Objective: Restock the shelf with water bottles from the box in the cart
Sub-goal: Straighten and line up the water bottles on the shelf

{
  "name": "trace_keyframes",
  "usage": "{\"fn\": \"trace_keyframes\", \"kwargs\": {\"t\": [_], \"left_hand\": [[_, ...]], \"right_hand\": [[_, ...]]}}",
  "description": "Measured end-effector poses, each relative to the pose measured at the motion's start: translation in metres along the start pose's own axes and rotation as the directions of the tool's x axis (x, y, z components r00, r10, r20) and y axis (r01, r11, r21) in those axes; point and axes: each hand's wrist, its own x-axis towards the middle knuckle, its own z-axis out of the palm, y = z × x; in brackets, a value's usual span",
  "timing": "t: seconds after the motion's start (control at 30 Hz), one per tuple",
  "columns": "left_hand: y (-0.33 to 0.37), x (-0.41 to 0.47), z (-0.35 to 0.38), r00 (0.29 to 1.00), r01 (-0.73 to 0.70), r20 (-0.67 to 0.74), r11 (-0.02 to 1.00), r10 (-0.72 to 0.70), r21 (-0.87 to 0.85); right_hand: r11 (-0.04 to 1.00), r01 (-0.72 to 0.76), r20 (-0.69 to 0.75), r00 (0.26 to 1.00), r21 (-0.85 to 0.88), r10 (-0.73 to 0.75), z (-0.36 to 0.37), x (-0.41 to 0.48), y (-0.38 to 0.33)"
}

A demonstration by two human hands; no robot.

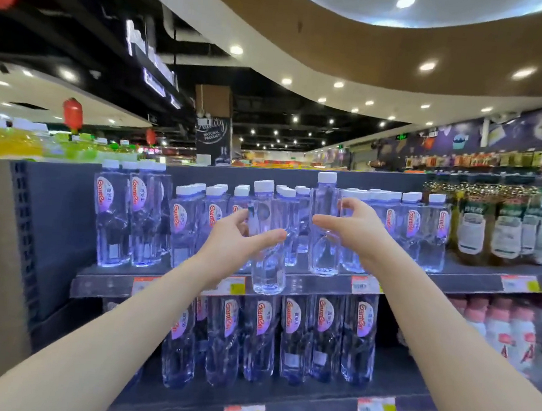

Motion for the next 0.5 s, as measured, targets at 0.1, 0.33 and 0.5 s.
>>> {"fn": "trace_keyframes", "kwargs": {"t": [0.1, 0.33, 0.5], "left_hand": [[-0.003, 0.017, 0.012, 0.999, 0.025, -0.021, 1.000, -0.025, 0.013], [-0.012, 0.037, 0.026, 0.999, 0.042, -0.008, 0.998, -0.042, 0.051], [-0.019, 0.044, 0.022, 0.996, 0.087, -0.008, 0.986, -0.086, 0.140]], "right_hand": [[1.000, 0.010, -0.012, 1.000, -0.008, -0.010, 0.003, 0.034, 0.018], [0.975, 0.099, -0.024, 0.994, -0.197, -0.105, 0.022, 0.074, 0.049], [0.967, 0.070, -0.032, 0.996, -0.243, -0.080, 0.029, 0.094, 0.064]]}}
